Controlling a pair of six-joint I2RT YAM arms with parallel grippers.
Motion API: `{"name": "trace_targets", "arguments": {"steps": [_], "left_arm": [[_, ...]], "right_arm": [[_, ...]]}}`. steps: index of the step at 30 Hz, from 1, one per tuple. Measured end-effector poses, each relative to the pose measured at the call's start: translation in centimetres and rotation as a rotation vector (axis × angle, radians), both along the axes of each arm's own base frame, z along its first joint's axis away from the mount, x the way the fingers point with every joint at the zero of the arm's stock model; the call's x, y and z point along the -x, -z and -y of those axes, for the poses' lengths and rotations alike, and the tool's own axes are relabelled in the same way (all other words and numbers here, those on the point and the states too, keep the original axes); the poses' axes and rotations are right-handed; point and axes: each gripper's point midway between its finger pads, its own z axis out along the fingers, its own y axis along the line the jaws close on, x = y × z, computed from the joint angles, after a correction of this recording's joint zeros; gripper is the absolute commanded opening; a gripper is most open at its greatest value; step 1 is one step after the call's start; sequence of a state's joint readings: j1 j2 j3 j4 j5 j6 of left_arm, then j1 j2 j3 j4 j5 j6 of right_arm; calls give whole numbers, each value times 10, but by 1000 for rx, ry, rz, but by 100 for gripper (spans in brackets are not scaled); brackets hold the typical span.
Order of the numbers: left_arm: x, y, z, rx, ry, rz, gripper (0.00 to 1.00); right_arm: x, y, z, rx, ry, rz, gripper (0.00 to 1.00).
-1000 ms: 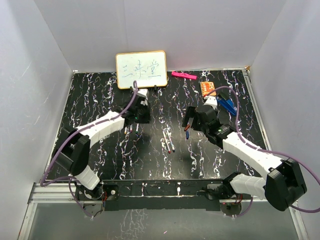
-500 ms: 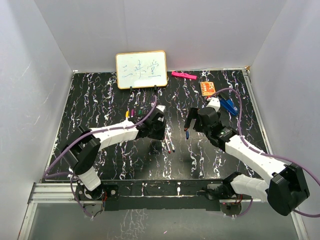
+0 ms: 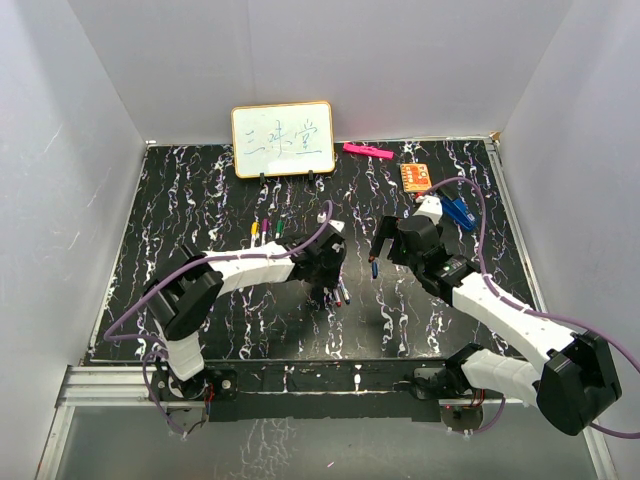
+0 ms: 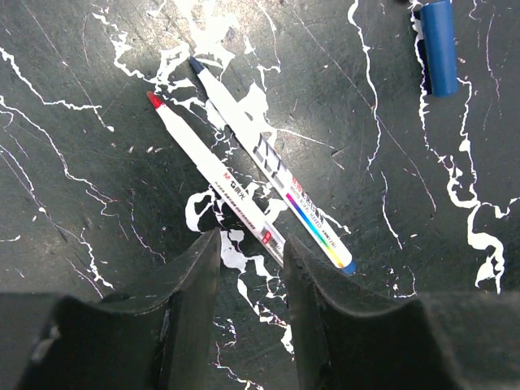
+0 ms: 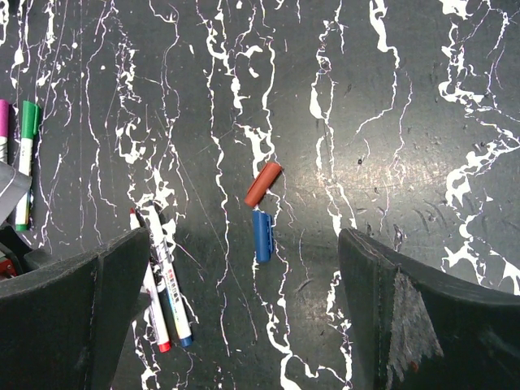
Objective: Insert the pens into the pen caps
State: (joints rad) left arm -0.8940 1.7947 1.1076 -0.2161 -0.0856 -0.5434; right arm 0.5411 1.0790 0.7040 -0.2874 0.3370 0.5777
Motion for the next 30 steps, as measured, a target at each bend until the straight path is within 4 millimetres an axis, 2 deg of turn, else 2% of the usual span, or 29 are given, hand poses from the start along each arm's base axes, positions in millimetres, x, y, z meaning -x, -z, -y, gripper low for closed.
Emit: {"name": "trace_targets", "arguments": {"steps": [8,13,22,30], "left_arm": [[-2,3,3,-9,-2,1,36],[-1,11,1,-31,-3,-9,36],[-2,12,2,-49,-4,-7,32],[2,14,-6,-85,11,-13,30]], "right_arm": [[3,6,1,3,-3,-10,98],[2,3,0,-3,-5,-3,98],[3,-2,-3,-22,-17,9,98],[3,-6,-4,-39,-18,21,98]]}}
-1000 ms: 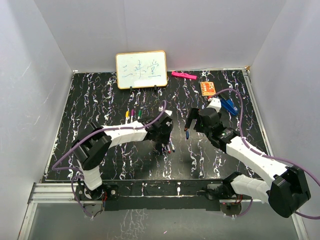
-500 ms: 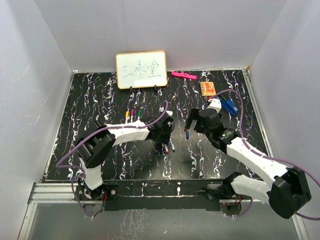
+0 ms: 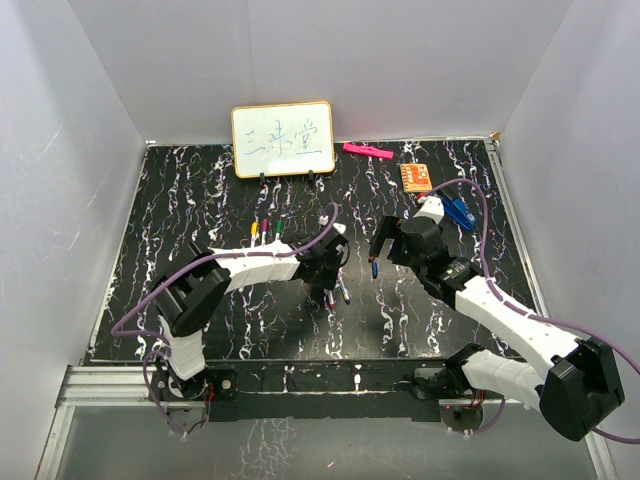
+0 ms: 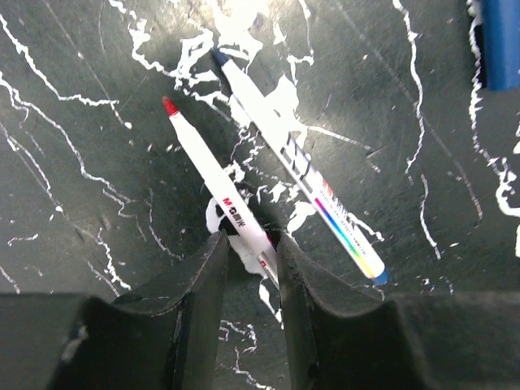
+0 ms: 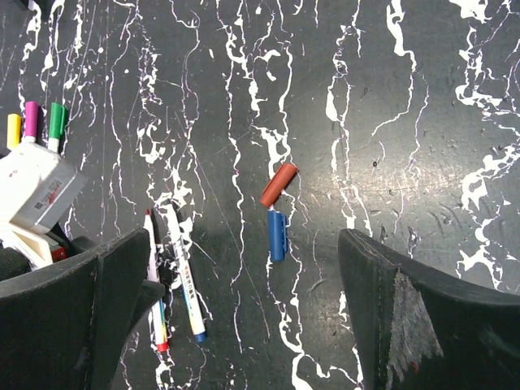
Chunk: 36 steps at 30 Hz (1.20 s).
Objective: Insert the pens into the pen caps
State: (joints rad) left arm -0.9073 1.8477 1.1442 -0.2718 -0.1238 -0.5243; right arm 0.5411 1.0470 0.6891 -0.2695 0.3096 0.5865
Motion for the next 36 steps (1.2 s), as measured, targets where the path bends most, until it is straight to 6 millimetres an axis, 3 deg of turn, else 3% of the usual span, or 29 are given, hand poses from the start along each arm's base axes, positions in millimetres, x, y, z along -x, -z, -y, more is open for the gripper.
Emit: {"name": "trace_targets", "arguments": {"steps": [19,26,32,36], "left_arm": [[25,1,-38,-168,87,-86,31],[24,3,-40,-198,95,-96,29],[23,5,-38,-207,93,-106,19],[23,8,-38,-216,90,-114,3]], "right_arm": [[3,8,-3,-21,-8,-18,98],[5,11,-2,-18,-7,-24,98],[4,11,-3,-20,-6,-23,97],[5,11,-2,-24,-2,-24,97]]}}
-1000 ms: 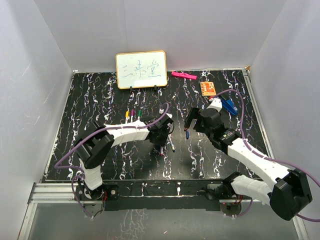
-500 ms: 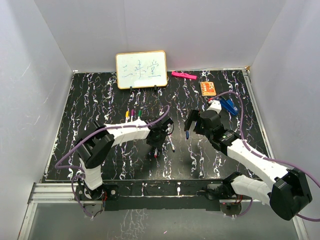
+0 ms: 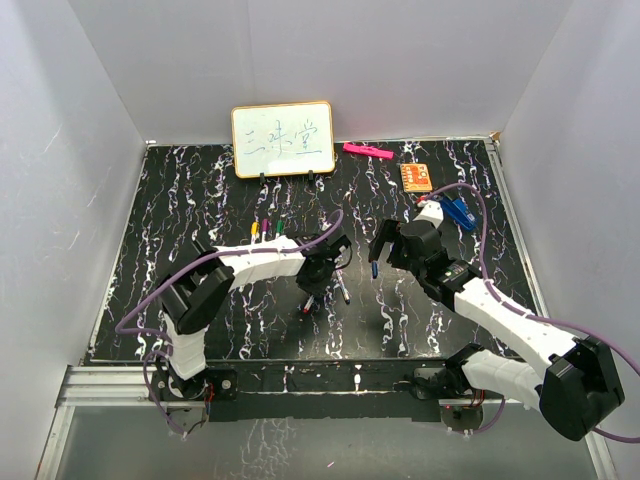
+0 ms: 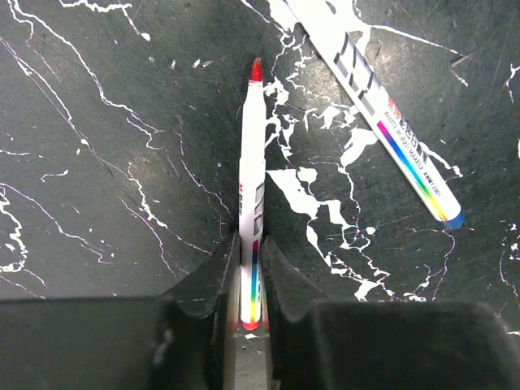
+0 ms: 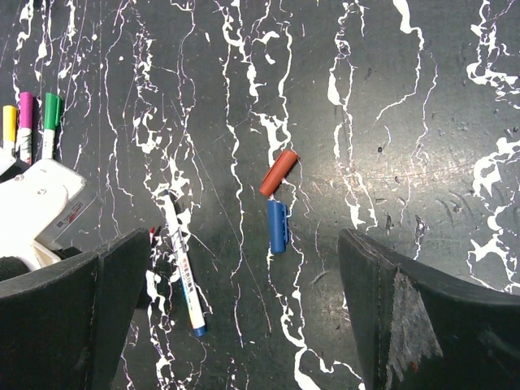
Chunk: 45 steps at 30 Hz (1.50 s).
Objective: Insert the pens into the pen caps
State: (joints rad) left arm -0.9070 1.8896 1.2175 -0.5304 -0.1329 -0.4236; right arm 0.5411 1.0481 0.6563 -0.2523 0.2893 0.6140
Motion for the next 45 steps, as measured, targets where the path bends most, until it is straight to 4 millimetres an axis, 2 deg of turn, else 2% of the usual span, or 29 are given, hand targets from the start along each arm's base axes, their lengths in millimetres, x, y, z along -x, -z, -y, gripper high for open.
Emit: {"name": "trace_targets", "arguments": {"steps": [1,6,10,16,20,21,26,31,34,40,45], "left_arm": [[0,1,-1,-4,-1,-2,0],[0,2,-1,-4,-7,0,0],[0,2,-1,-4,-7,1,0],[0,0,-1,13,-6,15,0],[-2,-4,0,39,-7,37,0],[-1,-5,0,43,-7,42,0],[0,-7,-7,47,-15,63,0],[11,-10,-29,27,-23,76,0],[18,-20,-41,38,-28,103,0],[12,-51,-38,135,-38,188,0],[10,-55,-37,154,-39,203,0]], "right_arm": [[0,0,0,-2,3,0,97],[0,2,2,-4,24,-9,95],[0,9,4,4,42,-31,89],[0,22,8,33,65,-69,63],[-3,27,8,54,73,-89,42],[-6,26,7,55,75,-90,40],[-16,25,1,63,73,-97,40],[-22,36,-3,85,72,-131,39],[-22,46,-4,97,70,-155,39],[-28,58,-8,113,72,-191,38],[-39,61,-15,111,74,-194,38]]}}
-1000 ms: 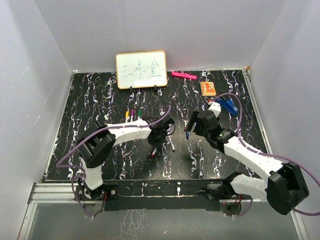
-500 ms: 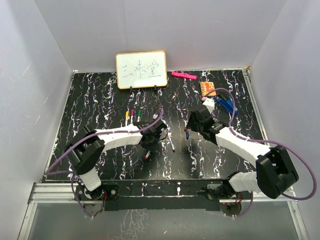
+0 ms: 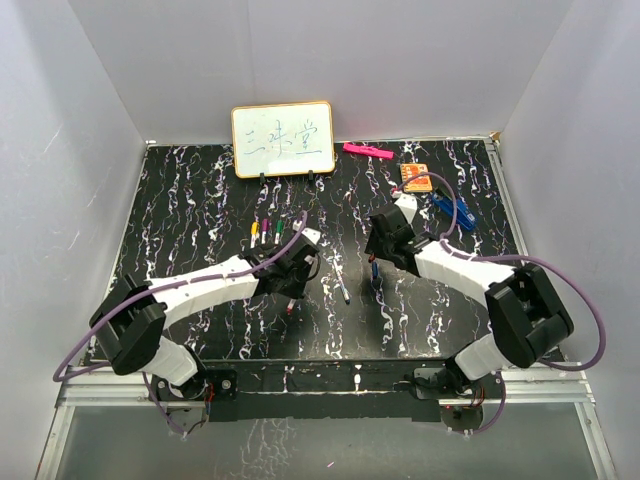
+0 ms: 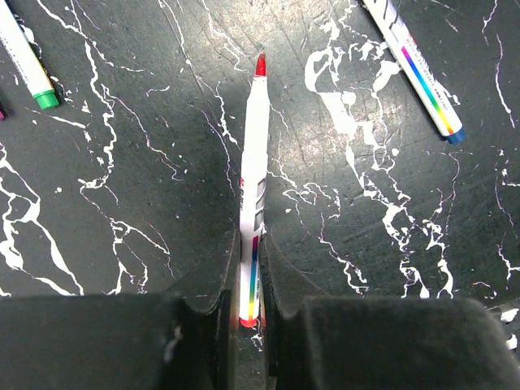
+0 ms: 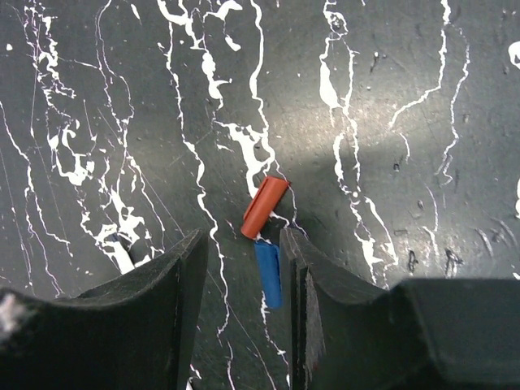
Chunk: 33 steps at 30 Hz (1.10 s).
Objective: Insert the pens into the pen caps
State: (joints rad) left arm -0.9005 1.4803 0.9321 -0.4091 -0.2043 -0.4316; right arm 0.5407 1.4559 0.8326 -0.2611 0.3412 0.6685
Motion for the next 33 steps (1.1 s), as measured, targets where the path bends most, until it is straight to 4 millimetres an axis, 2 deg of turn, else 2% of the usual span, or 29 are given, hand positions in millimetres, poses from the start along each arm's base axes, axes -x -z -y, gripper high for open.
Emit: {"name": "trace_targets", "arguments": {"steps": [6,15,21,28,33], "left_arm": [[3,-1,-3,10,-6,4,0],[0,-36,-4,120,-17,109,0],[-1,-36,-3,121,-17,111,0],[-3,-36,-1,134,-16,120,0],[-2,-32,-3,124,-16,112,0]], "right_arm": [[-8,7,-5,-1,10,-15,38],[-10,19,-7,-4,32,-44,35],[-11,21,-7,-8,44,-48,34],[-9,37,-4,19,65,-83,34],[-9,39,-2,25,76,-85,33]]}}
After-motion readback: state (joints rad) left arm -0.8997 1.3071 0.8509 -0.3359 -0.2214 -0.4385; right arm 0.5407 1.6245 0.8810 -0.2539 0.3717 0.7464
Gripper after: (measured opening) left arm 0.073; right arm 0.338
